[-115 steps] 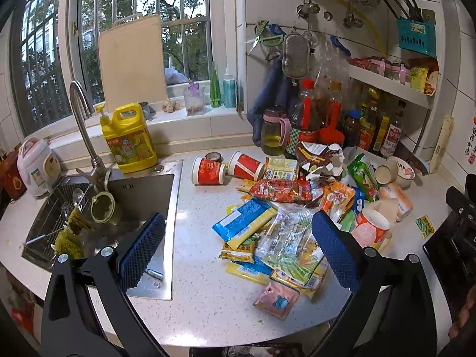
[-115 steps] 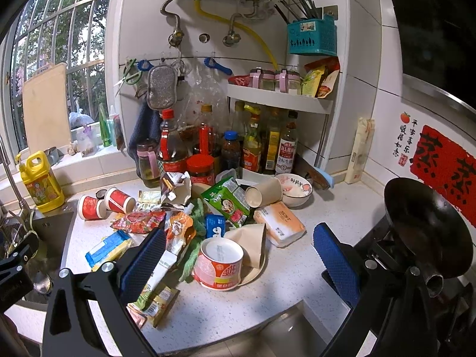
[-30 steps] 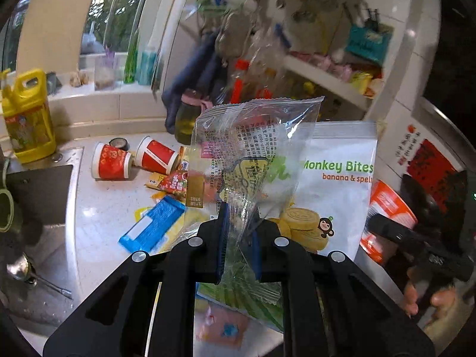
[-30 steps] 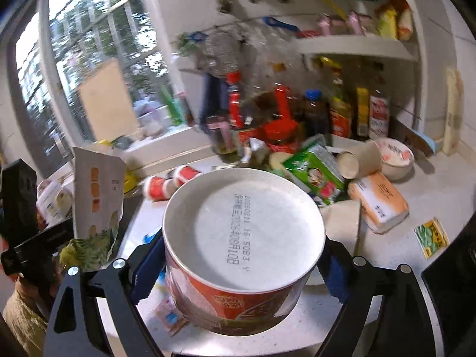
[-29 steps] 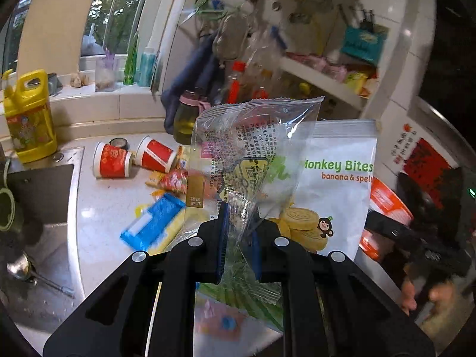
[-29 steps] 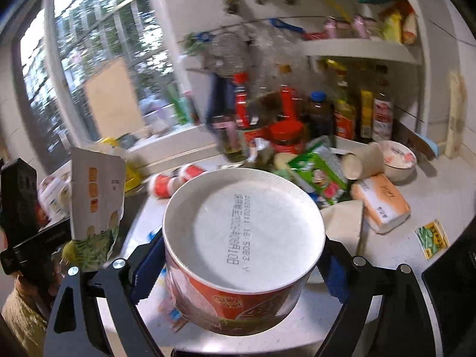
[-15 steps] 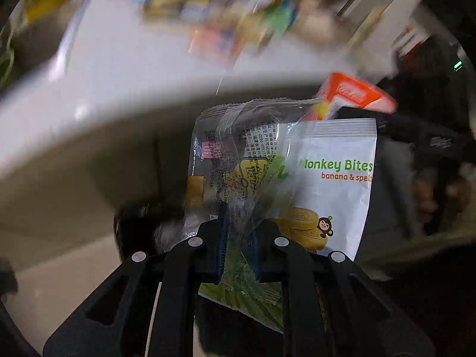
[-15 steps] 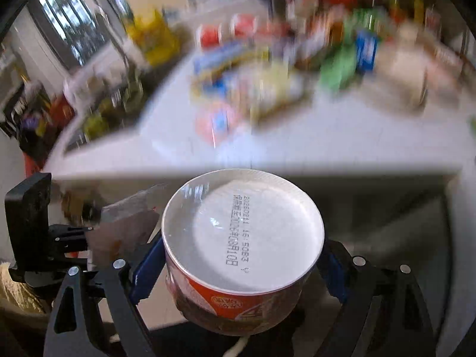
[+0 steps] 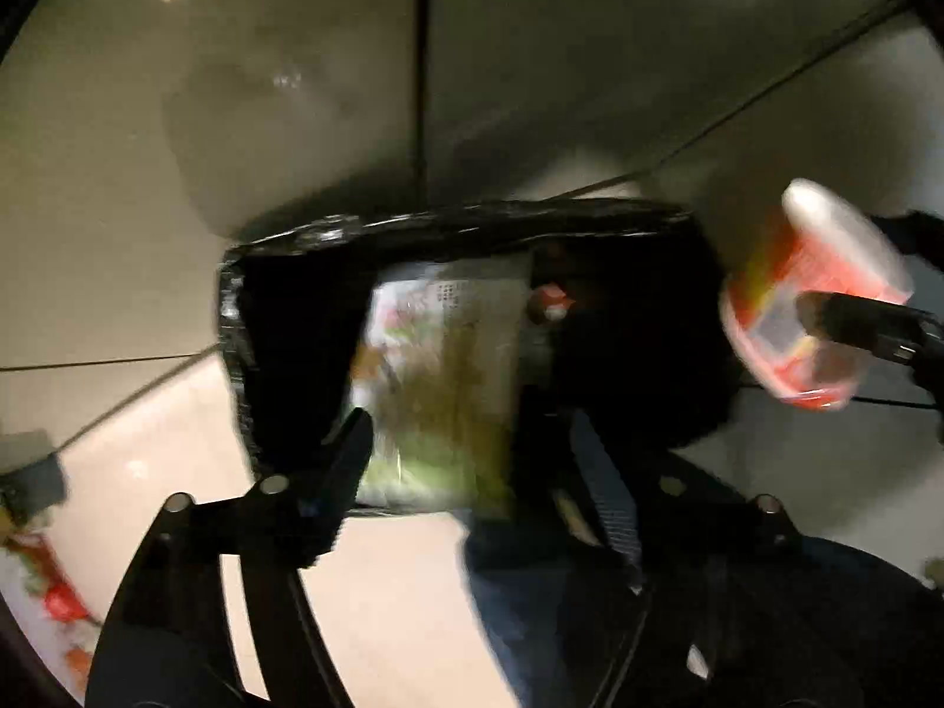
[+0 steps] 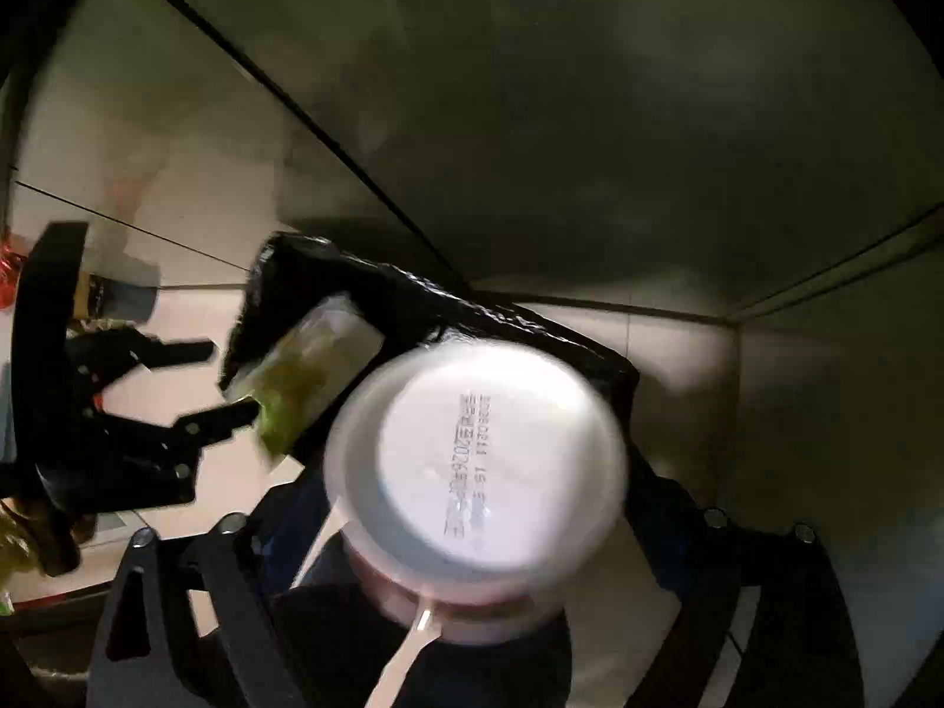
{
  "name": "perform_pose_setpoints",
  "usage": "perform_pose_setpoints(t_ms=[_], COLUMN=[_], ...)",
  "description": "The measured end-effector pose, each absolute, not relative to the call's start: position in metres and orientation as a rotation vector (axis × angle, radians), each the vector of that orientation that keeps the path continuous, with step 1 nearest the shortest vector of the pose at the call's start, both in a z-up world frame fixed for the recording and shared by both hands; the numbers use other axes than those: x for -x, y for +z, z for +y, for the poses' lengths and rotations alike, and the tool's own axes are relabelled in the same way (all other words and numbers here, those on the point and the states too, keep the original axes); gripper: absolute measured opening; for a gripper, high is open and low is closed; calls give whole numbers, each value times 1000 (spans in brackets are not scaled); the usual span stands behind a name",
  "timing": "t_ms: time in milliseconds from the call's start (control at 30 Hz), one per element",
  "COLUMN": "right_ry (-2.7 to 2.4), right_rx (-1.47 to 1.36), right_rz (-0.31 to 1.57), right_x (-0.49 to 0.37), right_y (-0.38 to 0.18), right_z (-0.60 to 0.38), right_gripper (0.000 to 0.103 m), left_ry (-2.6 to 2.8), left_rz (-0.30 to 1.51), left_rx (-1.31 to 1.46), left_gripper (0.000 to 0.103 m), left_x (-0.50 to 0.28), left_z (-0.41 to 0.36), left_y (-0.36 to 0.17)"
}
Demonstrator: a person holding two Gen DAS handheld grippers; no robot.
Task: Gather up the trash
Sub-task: 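Lower both held items into the black trash bag and open both grippers, then grasp the yellow Snack packet with the right gripper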
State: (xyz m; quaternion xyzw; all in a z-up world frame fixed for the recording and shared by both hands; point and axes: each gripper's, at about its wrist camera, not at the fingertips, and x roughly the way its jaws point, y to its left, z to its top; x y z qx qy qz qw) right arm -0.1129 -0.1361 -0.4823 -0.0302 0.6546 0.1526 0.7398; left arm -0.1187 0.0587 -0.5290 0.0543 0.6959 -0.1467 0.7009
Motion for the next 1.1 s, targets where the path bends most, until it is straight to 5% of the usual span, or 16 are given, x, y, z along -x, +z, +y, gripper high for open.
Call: perform_pose_setpoints(t_ms=[300,433,533,633,833,1100], right_ry=[334,372,398,383,334,372], right_rx=[64,48,8,-3,73,133], right_rz=[1341,1194,1016,863,771,851], right_x=[105,112,109,87,11,-40], right_y=[-406,-304,-220,-171,-159,-180], right_z=[-145,-152,-153,-152,-146,-135], right_gripper=[96,98,98,98,98,98], left_ry=[-337,-375,-388,-368,-305,-219], left_rz=[1487,1327,1175,987,833,825], left_rx=[-124,-88,-44,-4,64,40], left_gripper=[76,76,90,90,91,91], left_x=[130,143,138,121,87,73], left_z=[75,73,71,70,68,71], left_y=[-455,-344,-273,-207,-159,-160])
